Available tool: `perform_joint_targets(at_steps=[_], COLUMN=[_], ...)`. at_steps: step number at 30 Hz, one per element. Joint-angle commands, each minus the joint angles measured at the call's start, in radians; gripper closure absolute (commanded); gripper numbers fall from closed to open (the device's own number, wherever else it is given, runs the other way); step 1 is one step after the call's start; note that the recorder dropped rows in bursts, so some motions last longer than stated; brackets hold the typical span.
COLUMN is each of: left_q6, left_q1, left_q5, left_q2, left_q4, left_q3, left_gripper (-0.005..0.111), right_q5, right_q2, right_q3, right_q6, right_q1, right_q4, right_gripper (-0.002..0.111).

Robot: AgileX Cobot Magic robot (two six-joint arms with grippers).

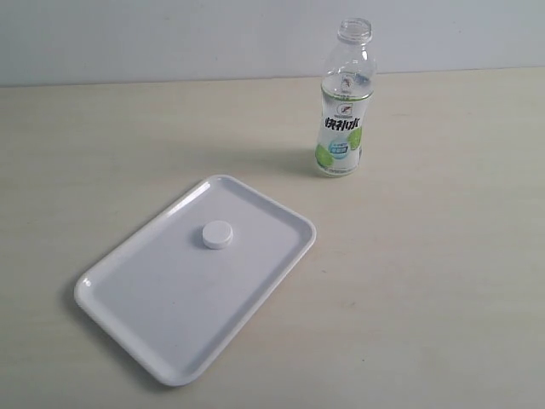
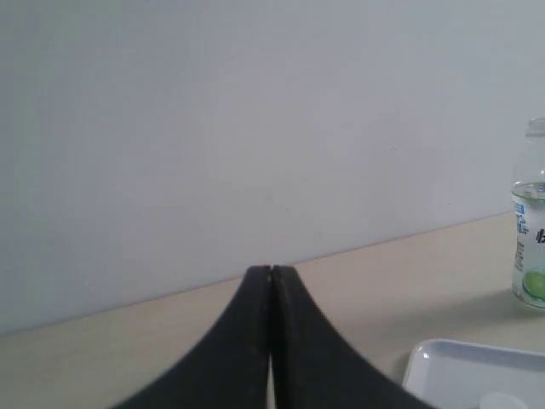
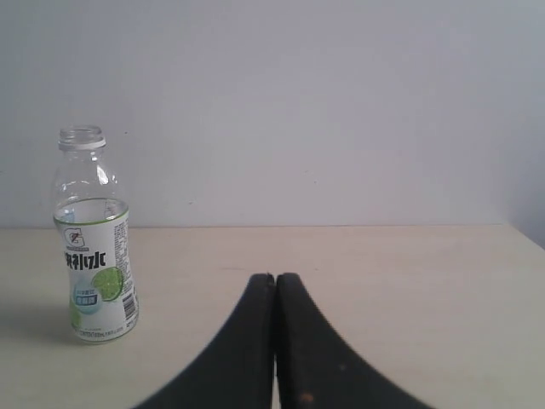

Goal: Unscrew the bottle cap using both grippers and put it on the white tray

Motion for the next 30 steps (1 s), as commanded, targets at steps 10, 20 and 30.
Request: perform_joint_targets(at_steps=[10,20,30], left_q6=[-2.198,-1.934,-1.788], left_q1=[0.007,0.007,0.007], left_q5=[0.009,-0.090,-0.088], left_q2=[-0.006,-0.006,-0.006], left_q4=[1.796,1.800,1.699], left_q3=[0.003,0.003,0.003], left_gripper=[0.107,0.107,0.107], right_q5=[-0.002,-0.002,-0.002], right_q2=[-0.007,-0.007,-0.007], right_q3=[0.006,0.006,0.006], right_q6=[-0.006,-0.006,-0.006], right_q1=[-0.006,-0.006,-0.006], right_q4=[0.000,0.000,0.000], right_gripper=[0.108,0.108,0.108])
